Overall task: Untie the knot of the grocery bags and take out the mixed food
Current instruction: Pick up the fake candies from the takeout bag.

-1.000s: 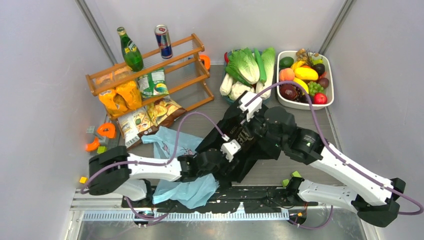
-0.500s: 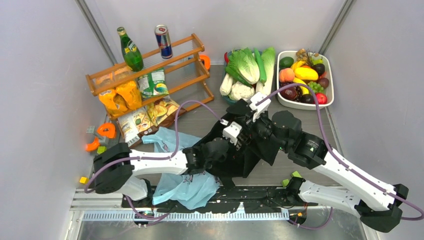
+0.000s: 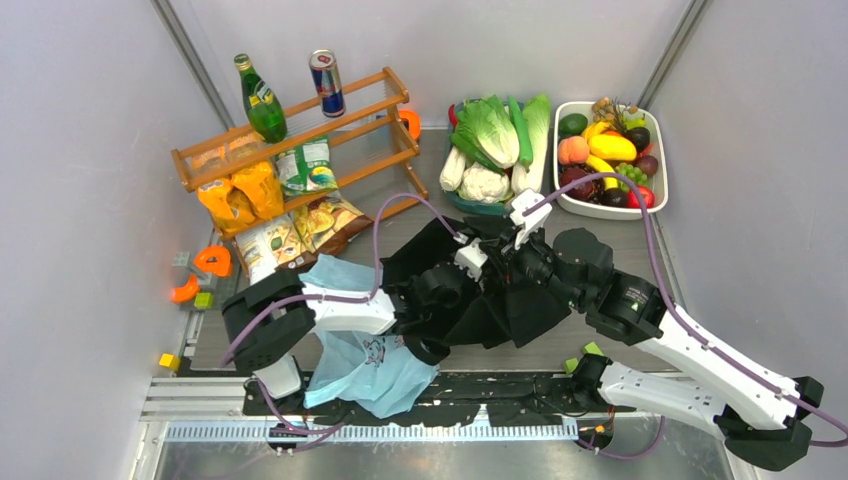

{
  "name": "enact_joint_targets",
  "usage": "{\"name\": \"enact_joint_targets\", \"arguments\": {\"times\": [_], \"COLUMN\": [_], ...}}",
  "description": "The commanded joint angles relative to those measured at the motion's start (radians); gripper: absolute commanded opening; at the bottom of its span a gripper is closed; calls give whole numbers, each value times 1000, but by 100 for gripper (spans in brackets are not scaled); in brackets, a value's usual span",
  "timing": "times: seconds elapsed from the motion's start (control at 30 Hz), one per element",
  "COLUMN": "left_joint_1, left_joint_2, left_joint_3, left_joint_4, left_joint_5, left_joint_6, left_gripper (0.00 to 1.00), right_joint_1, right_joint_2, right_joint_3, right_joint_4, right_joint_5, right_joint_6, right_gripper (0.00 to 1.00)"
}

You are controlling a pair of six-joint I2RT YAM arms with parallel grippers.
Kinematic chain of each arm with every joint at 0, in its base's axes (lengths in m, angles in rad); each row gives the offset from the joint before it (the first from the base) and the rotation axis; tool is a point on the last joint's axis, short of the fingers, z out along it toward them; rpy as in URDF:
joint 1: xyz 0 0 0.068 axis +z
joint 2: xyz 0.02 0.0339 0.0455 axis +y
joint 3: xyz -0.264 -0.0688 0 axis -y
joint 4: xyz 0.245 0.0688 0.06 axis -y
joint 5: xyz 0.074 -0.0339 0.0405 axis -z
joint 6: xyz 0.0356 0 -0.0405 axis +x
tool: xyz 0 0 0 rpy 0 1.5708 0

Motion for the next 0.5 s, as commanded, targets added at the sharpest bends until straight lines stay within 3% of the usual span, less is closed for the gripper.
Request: {"name": "enact_joint_targets", "arguments": {"times": [0.0, 0.1, 0.2, 0.3, 0.47], "left_joint_1": [8, 9, 7, 8, 6], "left_joint_2": [71, 95, 94, 47, -167], "left_joint_3": [34, 33, 35, 29, -14], "left_joint_4": [23, 36, 41, 34, 31], "left_joint_5": [116, 142, 164, 171, 202], "left_joint_6": [-6, -14, -12, -10, -1], "left_gripper": [86, 62, 26, 0, 0], "right_joint_1": [14, 14, 15, 13, 0], "right_joint_2": [-46, -54, -60, -64, -89], "right_joint_3": [19, 9, -5, -19, -67], "right_joint_4": [150, 156, 163, 161, 142], "right_joint_5": [-47, -37, -17, 54, 248], "right_joint_6": [31, 31, 31, 31, 42], "right_gripper": [5, 5, 5, 5, 5]}}
